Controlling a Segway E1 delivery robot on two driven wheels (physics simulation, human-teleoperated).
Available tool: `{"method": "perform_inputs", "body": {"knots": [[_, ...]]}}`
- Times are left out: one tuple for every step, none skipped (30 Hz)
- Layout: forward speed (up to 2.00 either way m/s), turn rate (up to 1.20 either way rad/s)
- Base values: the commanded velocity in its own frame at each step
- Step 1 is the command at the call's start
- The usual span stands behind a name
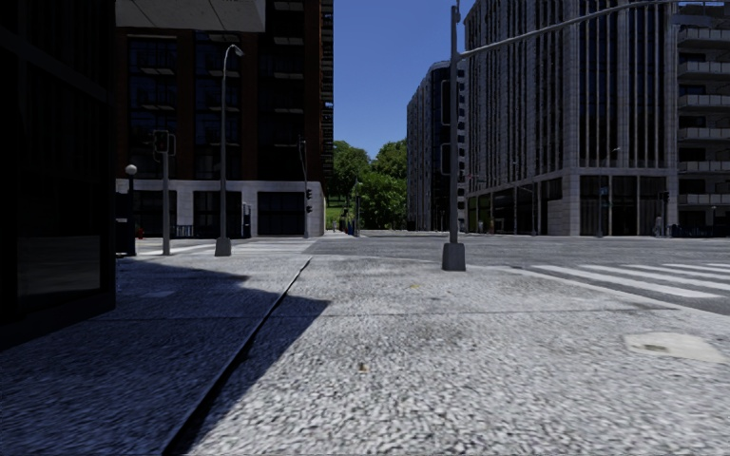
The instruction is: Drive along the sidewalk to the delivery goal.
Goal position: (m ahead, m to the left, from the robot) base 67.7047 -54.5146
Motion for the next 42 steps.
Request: {"method": "perform_inputs", "body": {"knots": [[2.00, -0.09], [2.00, -0.20], [2.00, -0.26], [2.00, -0.27], [2.00, -0.27], [2.00, -0.28], [2.00, -0.30], [2.00, -0.35], [2.00, -0.38], [2.00, -0.39], [2.00, -0.39], [2.00, -0.39], [2.00, -0.39], [2.00, -0.39], [2.00, -0.39], [2.00, -0.39], [2.00, -0.39], [2.00, -0.39], [2.00, -0.39], [2.00, -0.39], [2.00, -0.39], [2.00, -0.40], [2.00, -0.43], [2.00, -0.43], [2.00, -0.44], [2.00, -0.44], [2.00, -0.44], [2.00, -0.44], [2.00, -0.45], [2.00, -0.47], [2.00, -0.47], [2.00, -0.49], [2.00, -0.53], [2.00, -0.56], [2.00, -0.58], [2.00, -0.58], [2.00, -0.58], [2.00, -0.58], [2.00, -0.58], [2.00, -0.58], [2.00, -0.58], [2.00, -0.58]]}}
